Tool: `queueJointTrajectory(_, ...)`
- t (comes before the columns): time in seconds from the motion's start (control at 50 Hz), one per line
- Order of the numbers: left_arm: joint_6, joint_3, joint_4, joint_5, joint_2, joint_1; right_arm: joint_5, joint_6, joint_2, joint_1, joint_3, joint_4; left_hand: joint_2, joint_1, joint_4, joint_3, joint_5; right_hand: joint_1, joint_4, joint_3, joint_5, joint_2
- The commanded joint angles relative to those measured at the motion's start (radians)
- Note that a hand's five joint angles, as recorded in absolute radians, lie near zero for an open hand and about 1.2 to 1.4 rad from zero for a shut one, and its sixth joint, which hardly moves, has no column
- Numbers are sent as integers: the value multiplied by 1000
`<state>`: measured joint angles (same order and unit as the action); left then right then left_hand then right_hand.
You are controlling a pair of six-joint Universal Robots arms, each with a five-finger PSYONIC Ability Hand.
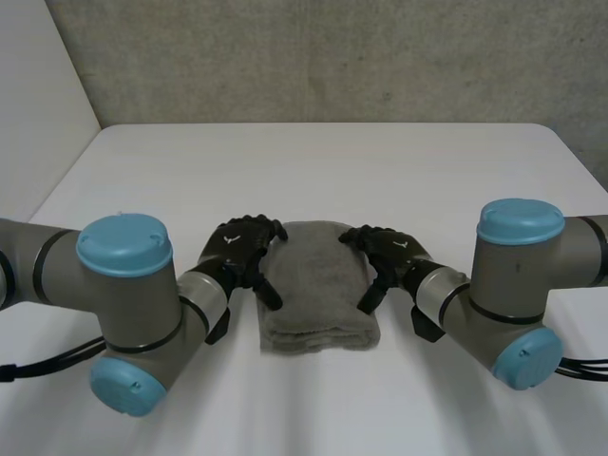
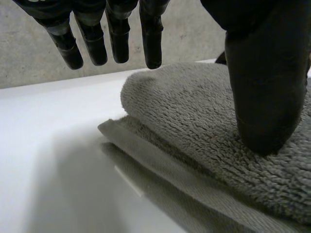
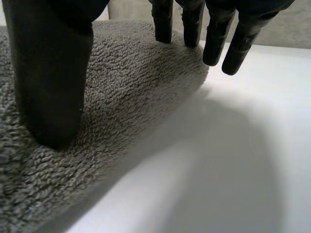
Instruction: Fold the towel.
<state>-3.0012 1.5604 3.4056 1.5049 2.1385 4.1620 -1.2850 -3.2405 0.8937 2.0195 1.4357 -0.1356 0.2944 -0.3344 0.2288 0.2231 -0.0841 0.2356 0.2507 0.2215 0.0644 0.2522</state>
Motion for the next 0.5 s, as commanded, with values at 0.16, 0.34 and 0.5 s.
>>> queueJointTrajectory(0.16, -58, 89, 5, 14, -43, 12, 9, -2, -27, 64, -64, 17, -49, 89, -54, -49, 13, -61, -76, -47, -64, -78)
queueJointTrajectory(0.34, -68, 84, 8, 15, -35, 17, 6, 11, -58, 65, -72, 31, -43, 83, -54, -49, 7, -61, -76, -47, -64, -78)
queueJointTrajectory(0.5, -68, 82, 8, 15, -37, 30, 7, 33, -45, 65, -67, 31, -43, 83, -54, -49, 7, -61, -76, -47, -64, -78)
